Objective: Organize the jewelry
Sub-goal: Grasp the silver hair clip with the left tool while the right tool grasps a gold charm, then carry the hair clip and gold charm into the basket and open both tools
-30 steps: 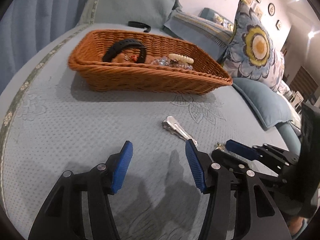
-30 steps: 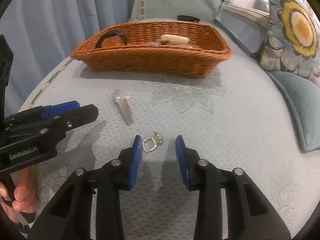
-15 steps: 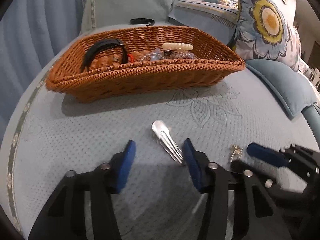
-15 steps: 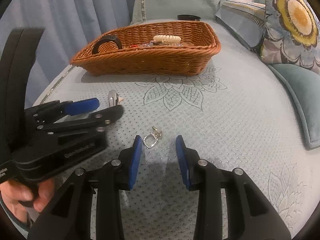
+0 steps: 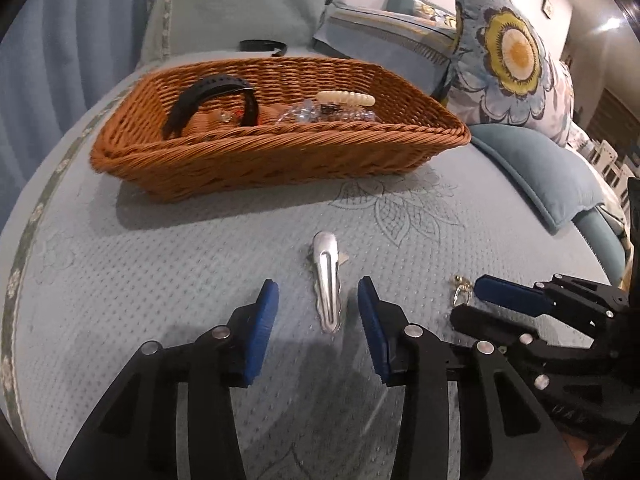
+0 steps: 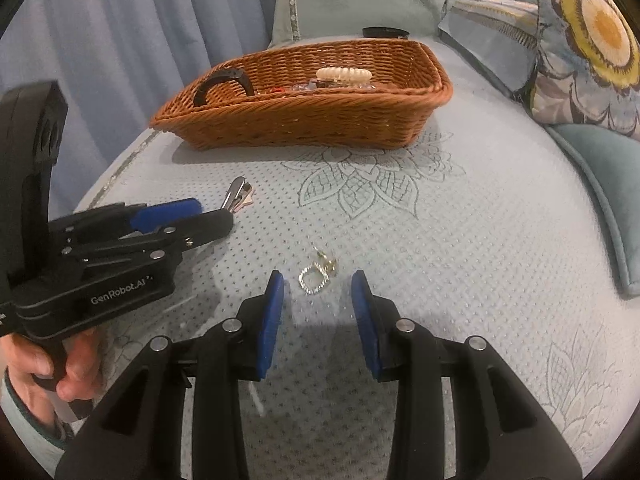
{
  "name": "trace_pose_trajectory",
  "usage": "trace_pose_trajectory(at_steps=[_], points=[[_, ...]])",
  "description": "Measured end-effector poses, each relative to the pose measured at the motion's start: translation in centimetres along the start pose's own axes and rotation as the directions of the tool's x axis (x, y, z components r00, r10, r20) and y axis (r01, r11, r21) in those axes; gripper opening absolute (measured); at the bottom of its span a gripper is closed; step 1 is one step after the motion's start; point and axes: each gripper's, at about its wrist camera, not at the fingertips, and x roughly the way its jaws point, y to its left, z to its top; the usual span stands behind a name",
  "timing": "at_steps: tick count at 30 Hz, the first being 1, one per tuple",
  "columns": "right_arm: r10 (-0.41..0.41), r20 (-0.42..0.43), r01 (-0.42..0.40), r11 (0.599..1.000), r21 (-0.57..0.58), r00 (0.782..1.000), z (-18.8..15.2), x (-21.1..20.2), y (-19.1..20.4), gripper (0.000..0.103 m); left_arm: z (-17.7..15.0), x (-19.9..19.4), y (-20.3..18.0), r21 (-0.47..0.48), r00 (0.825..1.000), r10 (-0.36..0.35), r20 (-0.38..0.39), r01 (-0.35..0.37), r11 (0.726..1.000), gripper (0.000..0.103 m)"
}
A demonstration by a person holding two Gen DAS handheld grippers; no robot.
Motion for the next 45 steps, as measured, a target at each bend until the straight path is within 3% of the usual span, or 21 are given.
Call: trace_pose_trajectory(at_steps=[2,3,4,6,8,9,24,32,36,40,45], points=[[-0.029,0.001,0.029,0.999,-0.016,1.0,0.2,0.3,0.5,0.032,0.3,0.4,-0.3,0.014,1.0,0.001,-0.002,-0.001,1.0,0.039],[-0.043,0.003,0.043,0.999,-0.025,0.999,0.3,0.4,0.6,0.026,0.4,0.5,-0.6,0.026,1.0,0.007,-0.004,-0.007,1.0,0.035],[-0.055,0.005,0.056,0.998,-0.034,0.998,0.3,0.5,0.8,0.018,0.4,0.7,-0.8,0.035,1.0,0.012,-0.005,-0.012,0.999,0.024],[-0.05,0.009,0.05,0.998,-0.046,0.999,0.3,0.5,0.9,0.016,0.3,0.8,-0.9,0.05,1.0,0.017,-0.005,-0.016,0.999,0.012],[-0.037,0.011,0.038,0.998,-0.05,0.999,0.2,0.4,0.9,0.002,0.3,0.6,-1.0,0.055,1.0,0.0,0.002,0.0,0.998,0.012],[-0.026,0.012,0.027,0.998,-0.052,1.0,0.2,0.3,0.9,0.001,0.3,0.4,-1.1,0.058,1.0,-0.007,0.01,0.007,0.998,0.012],[0.011,0.081,-0.009,1.0,-0.017,0.997,0.0,-1.3,0.2,0.001,-0.3,-1.8,-1.0,0.054,0.994,-0.045,0.103,0.039,0.998,0.012],[0.01,0.205,-0.01,1.0,-0.002,0.979,1.0,-4.5,-0.1,0.001,0.6,-5.7,0.0,0.013,0.968,-0.096,0.232,0.096,0.995,0.012],[0.021,0.303,-0.02,1.0,-0.006,0.953,3.9,-7.1,-0.4,0.001,3.2,-8.2,0.7,0.011,0.947,-0.109,0.304,0.11,0.994,0.012],[0.04,0.34,-0.035,0.999,-0.019,0.94,8.6,-7.3,-0.5,0.001,7.4,-8.9,1.4,0.013,0.936,-0.082,0.343,0.083,0.996,0.012],[0.074,0.279,-0.077,0.997,-0.001,0.957,15.4,-2.9,-0.8,0.001,12.6,-5.1,3.6,-0.041,0.946,-0.133,0.296,0.151,0.988,0.012]])
